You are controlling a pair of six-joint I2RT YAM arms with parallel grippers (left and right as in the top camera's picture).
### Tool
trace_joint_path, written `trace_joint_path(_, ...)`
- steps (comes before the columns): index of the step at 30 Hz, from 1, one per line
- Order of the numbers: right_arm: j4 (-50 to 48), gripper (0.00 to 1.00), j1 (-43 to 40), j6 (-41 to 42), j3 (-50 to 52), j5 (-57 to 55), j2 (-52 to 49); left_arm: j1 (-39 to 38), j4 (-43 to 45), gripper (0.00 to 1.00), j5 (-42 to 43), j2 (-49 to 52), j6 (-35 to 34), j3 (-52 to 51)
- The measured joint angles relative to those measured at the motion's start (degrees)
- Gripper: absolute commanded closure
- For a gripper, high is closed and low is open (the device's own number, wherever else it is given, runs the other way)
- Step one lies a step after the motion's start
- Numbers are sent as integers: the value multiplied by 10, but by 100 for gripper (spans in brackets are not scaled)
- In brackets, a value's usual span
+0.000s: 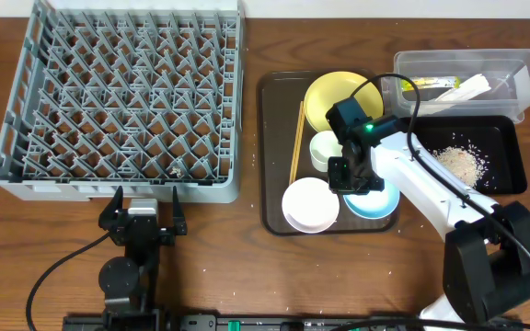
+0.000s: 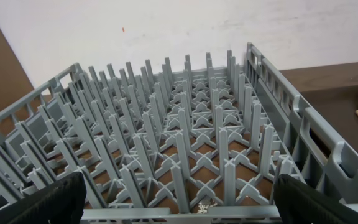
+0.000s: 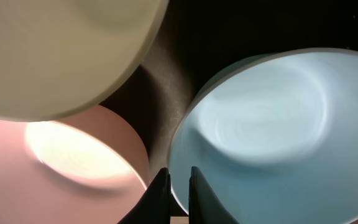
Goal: Sort waste into correct bins and load items into the dishwasher
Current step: 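Return the emptied blue bowl to the brown tray with the right gripper, then move the right gripper to the white cup and grasp it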
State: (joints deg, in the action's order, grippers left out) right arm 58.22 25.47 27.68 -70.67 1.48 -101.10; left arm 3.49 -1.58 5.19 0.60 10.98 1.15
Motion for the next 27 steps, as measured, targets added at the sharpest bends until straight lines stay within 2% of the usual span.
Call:
trace_joint_path(10, 0, 92, 0, 0, 0, 0, 0, 0, 0, 2, 0, 0, 0, 0)
trace_joint_path(15, 10, 89, 0, 0, -3, 0, 13, 0, 0, 2, 0, 0, 0, 0)
trace_joint_path(20, 13, 82, 0, 0, -9, 0, 80, 0, 0, 2, 0, 0, 0, 0)
trace_joint_path(27, 13, 81, -1, -1, -16, 0, 174, 0, 0, 2, 0, 0, 0, 0)
